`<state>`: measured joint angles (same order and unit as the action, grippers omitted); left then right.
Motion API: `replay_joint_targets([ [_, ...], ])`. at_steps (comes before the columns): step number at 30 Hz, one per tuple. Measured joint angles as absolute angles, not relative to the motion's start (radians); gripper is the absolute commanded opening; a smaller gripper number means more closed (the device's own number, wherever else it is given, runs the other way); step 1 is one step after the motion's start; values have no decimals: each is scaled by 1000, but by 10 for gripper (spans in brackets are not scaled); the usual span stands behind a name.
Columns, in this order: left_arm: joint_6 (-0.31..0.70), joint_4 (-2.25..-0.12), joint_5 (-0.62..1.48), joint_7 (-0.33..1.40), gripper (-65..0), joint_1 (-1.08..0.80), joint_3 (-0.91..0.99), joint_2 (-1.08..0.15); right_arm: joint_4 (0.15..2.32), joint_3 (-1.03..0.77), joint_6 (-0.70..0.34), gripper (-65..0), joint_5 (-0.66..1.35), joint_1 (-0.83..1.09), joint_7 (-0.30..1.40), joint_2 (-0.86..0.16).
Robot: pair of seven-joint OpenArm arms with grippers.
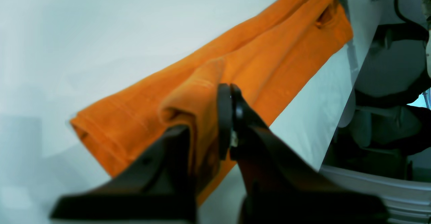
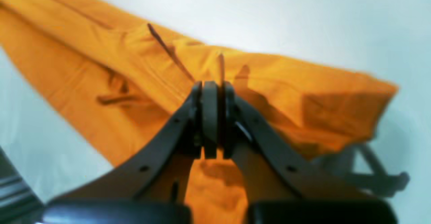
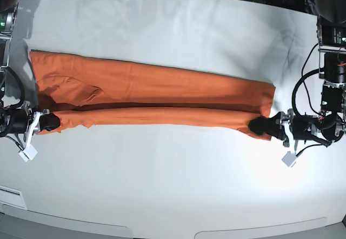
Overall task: Fold the T-shirt properly
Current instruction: 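Lift the hem corners and fold them over toward the collar, then lay the folded hem down and open both grippers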
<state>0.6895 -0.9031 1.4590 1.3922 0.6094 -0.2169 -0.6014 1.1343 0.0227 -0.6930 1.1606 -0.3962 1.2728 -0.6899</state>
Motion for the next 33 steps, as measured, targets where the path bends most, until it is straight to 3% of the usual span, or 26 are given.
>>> replay_joint_targets([
  [17,652,-906,1459,1396,-650,526,-217,-601,1137,23,-693,-650,1113,-324,1281,-689],
  [18,652,-906,1459,1396,-599,524,-217,-601,1137,23,-693,-650,1089,-329,1259,-689],
  [19,652,-906,1459,1396,-518,524,-217,-601,1137,23,-693,-639,1069,-332,1237,-690],
  [21,651,-906,1459,1394,-359,529,-217,-603,1137,23,-693,-488,1038,-333,1215,-690],
  [23,651,-906,1460,1395,-277,529,-217,-603,1137,23,-693,-327,1024,-332,1223,-690],
  [25,651,-906,1460,1395,-275,529,-217,-603,1137,23,-693,-286,1036,-334,1227,-691],
  [31,652,-906,1459,1395,-275,529,-217,-604,1137,23,-693,-288,1137,-399,1231,-699],
  [33,651,-906,1459,1395,-313,533,-217,-604,1137,23,-693,-293,1251,-402,1231,-715],
])
